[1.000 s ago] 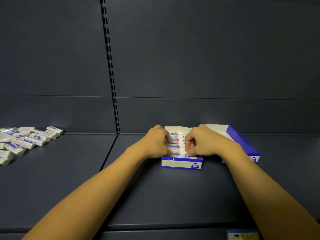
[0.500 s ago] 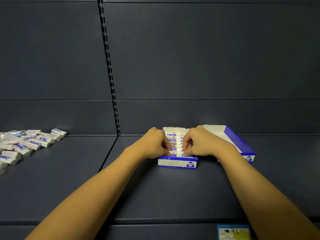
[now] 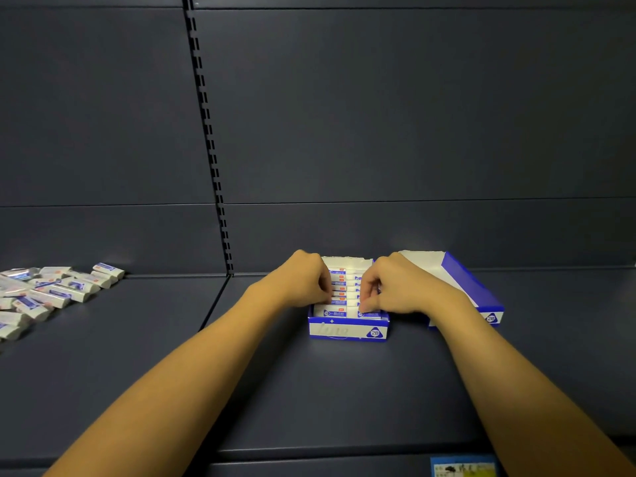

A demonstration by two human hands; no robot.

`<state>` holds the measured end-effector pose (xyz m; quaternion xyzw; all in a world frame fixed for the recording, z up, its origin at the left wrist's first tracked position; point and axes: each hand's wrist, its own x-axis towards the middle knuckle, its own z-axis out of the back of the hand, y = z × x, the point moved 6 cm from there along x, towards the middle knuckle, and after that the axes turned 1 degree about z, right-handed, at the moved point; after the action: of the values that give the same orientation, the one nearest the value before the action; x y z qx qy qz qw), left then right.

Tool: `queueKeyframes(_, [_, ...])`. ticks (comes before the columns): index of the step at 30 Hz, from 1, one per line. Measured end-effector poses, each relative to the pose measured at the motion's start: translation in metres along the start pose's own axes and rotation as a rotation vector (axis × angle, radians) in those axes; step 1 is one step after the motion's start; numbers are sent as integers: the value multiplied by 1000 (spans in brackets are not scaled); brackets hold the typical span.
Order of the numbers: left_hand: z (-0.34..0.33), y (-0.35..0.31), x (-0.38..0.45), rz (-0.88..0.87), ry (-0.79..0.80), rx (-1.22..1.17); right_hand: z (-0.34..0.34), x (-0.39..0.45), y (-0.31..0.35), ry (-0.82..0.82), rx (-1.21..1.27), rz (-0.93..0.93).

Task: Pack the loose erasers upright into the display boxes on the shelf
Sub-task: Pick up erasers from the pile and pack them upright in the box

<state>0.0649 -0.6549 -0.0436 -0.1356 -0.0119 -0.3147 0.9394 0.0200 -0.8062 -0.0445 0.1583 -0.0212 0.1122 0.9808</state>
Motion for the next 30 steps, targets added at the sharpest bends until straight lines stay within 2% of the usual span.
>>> queueKeyframes(7, [-1, -5, 4, -21, 67, 66, 3, -2, -1, -31, 11, 5])
queueKeyframes(10, [6, -1, 0, 25, 89, -54, 11, -3, 0, -70, 66, 14])
queueKeyframes(13, [29, 19, -13, 132, -67, -185, 27, 0, 10, -153, 109, 21])
queueKeyframes(15, [45, 39, -26, 217, -184, -145, 35, 9, 25, -192, 121, 31])
queueKeyframes(17, [58, 62, -44, 313, -223, -102, 34, 23, 48, -199, 119, 57])
queueKeyframes(24, [93, 142, -151, 601, -305, 221, -11, 52, 158, -23, -58, 204])
queueKeyframes(30, [113, 182, -252, 685, -393, 301, -56, 51, 239, 62, -168, 277])
